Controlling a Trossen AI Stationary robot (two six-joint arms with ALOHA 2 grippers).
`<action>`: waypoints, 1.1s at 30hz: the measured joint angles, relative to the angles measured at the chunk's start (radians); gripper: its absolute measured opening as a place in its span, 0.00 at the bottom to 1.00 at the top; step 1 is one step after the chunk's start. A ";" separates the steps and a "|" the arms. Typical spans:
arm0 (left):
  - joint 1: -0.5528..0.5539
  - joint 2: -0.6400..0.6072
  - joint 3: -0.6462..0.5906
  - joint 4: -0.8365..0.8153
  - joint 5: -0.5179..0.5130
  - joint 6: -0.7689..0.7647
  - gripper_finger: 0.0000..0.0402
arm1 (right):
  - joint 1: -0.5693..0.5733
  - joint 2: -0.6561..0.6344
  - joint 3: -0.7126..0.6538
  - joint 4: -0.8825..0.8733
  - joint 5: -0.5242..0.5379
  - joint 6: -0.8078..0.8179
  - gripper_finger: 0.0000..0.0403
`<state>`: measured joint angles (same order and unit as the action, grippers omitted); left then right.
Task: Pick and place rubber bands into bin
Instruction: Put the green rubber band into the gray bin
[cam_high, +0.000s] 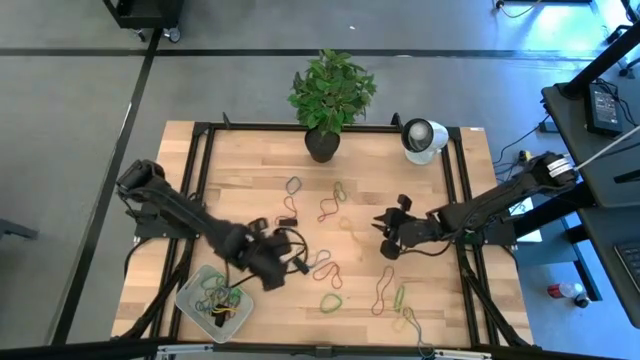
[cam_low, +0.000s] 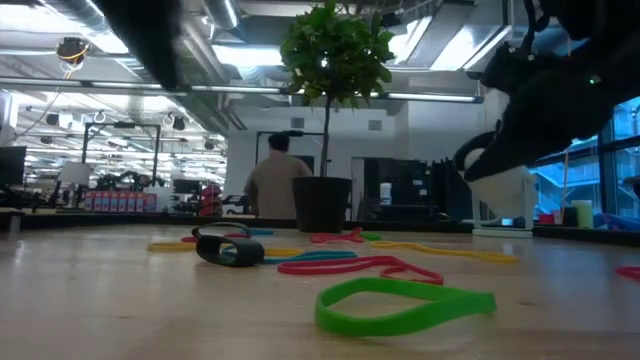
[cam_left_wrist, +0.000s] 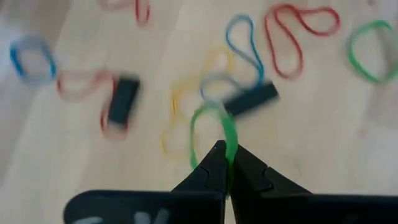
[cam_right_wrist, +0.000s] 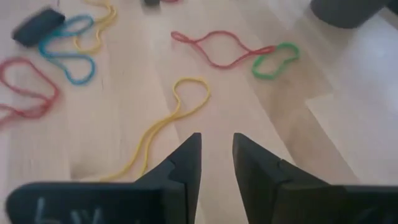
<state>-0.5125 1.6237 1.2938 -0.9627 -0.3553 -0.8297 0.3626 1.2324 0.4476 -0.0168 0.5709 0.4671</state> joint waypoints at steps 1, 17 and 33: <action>-0.024 0.000 0.025 -0.052 0.008 -0.061 0.00 | 0.000 -0.015 -0.007 0.000 0.003 0.001 0.23; -0.387 0.005 -0.031 -0.226 0.268 -1.046 0.00 | 0.000 -0.080 -0.011 -0.007 0.005 -0.051 0.23; -0.476 0.003 -0.248 0.089 0.277 -1.265 0.27 | 0.000 -0.079 -0.011 -0.001 0.005 -0.030 0.23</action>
<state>-0.9887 1.6265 1.0458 -0.8742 -0.0780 -2.0946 0.3626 1.1530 0.4366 -0.0178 0.5762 0.4372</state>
